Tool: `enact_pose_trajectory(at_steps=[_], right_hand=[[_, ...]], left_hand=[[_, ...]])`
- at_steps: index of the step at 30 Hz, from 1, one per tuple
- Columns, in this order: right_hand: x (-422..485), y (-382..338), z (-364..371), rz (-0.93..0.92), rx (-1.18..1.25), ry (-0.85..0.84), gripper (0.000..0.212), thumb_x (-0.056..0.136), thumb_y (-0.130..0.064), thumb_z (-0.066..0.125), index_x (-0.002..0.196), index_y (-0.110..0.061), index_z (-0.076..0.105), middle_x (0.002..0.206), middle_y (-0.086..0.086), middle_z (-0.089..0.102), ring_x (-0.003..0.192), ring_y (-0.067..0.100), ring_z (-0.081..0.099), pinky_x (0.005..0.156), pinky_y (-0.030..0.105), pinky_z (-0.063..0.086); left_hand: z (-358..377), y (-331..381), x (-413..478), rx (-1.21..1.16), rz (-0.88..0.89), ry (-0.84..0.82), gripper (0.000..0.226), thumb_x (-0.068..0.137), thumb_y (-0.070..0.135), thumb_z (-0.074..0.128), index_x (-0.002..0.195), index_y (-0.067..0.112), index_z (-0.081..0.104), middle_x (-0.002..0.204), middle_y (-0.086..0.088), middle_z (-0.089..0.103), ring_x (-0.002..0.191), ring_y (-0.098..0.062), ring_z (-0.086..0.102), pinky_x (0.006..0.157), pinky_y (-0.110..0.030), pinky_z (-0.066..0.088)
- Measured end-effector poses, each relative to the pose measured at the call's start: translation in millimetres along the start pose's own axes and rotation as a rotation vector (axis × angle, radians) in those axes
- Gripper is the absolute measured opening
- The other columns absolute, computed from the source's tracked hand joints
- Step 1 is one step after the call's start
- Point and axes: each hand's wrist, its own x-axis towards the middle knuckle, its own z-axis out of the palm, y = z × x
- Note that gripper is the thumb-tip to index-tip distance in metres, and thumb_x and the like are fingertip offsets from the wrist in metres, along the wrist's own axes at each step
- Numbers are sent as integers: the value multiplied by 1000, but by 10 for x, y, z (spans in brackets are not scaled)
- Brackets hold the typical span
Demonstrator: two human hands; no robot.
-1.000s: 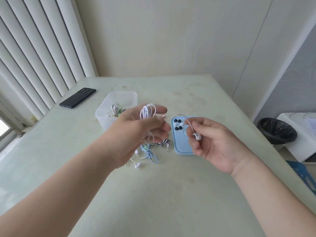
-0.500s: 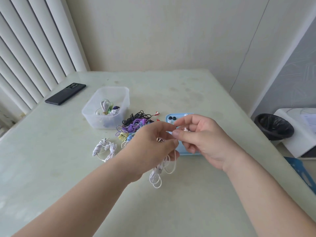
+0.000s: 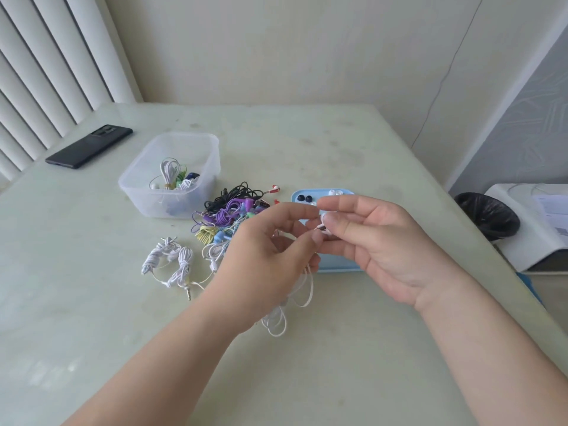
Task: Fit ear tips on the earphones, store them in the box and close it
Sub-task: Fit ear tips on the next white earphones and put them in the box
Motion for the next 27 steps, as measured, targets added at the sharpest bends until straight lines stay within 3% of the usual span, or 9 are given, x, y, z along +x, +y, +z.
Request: enact_pose_trajectory(at_steps=[6,11,14,17,19,22,27], right_hand=[[-67,47,115,-32,-87,66,23,83,-11,75,104,0,72,83,24,73,80,34,75,73,38,61],[-121,36,202,-64,-125,97,19,77,-21,78,91,-9,74,82,21,75,67,35,73,61,33,59],[-121,60,216,-85,-83,117,16,76,-21,77,88,-10,76,81,14,75,61,25,67,57,29,57],[-101,45,176,-44,31,110,21,78,-19,73,92,-4,78,80,9,71,68,24,70,65,28,60],[-101,16,138,8,105,47,24,80,-13,69,99,1,76,87,14,72,80,27,74,74,29,61],[-119,-17,120,39,105,-36,27,85,1,63,110,2,73,92,16,71,85,28,75,76,30,61],[-109,-12,113,30,34,-56,26,93,-2,59,115,-4,74,88,9,64,77,23,66,71,30,58]], left_hand=[[-27,-75,-49,81,74,47,15,91,15,80,102,24,78,71,-7,69,64,-31,73,64,-54,61],[-65,-55,-83,79,54,91,5,92,15,78,97,16,78,70,-5,73,60,-24,73,57,-31,61],[-73,-30,-103,83,41,118,8,97,16,72,89,16,75,66,-7,74,56,-16,70,49,-17,50],[-69,-8,-110,62,23,142,10,99,18,69,90,15,70,65,-7,73,57,-18,72,45,-30,53],[-68,-16,-104,45,17,150,9,99,19,69,91,13,70,69,-9,74,64,-23,74,56,-40,58],[-87,-35,-87,44,37,181,10,97,19,73,88,14,70,76,-4,77,74,-25,75,65,-35,60],[-118,-44,-70,-35,18,242,10,94,11,75,92,10,65,72,1,75,72,-29,74,56,-40,59]])
